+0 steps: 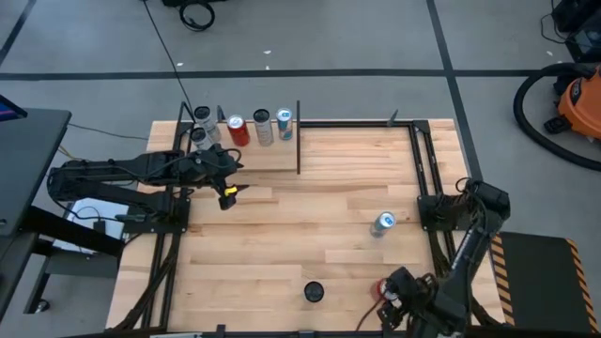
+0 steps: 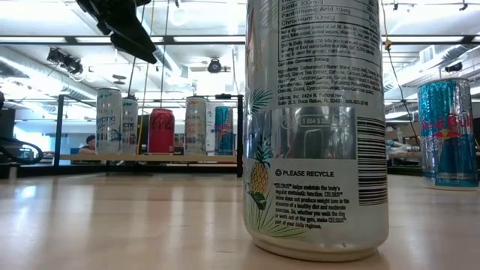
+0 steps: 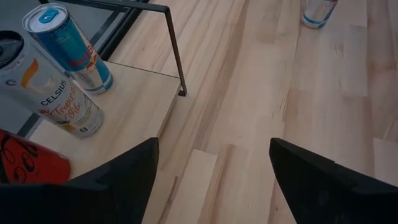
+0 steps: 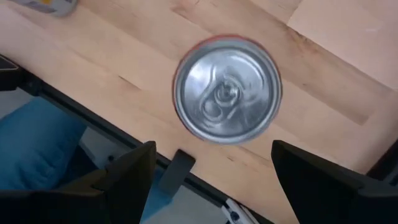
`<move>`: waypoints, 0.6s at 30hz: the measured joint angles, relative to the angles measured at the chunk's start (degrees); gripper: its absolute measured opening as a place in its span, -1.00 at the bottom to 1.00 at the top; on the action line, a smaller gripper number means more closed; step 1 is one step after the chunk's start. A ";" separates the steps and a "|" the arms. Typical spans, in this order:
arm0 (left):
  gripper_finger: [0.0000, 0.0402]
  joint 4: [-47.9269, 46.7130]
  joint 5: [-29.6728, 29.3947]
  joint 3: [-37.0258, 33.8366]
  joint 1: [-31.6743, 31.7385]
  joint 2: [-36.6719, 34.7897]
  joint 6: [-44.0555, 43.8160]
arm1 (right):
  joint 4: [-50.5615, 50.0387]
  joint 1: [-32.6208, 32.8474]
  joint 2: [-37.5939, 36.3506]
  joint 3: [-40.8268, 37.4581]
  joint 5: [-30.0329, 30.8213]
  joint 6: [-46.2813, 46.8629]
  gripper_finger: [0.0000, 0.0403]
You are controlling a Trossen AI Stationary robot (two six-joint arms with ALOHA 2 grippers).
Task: Place canned beverage on shelf
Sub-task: Put the red soda can on the shelf aligned with the other red soda can
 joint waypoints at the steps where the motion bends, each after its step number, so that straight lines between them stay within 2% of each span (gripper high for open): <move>1: 0.56 -0.01 0.01 0.00 0.00 0.00 0.00 | 0.12 0.77 0.30 0.04 1.13 1.05 0.62; 4: 0.56 0.00 -0.01 0.00 0.00 0.00 0.00 | 0.17 3.14 1.60 0.08 3.94 4.65 0.62; 12: 0.56 0.07 -0.01 0.00 0.00 0.00 -0.03 | -0.49 6.09 8.04 0.08 4.36 7.90 0.62; 18: 0.56 0.09 -0.01 0.00 0.00 0.00 -1.51 | -0.09 7.02 12.75 0.08 13.00 5.78 0.62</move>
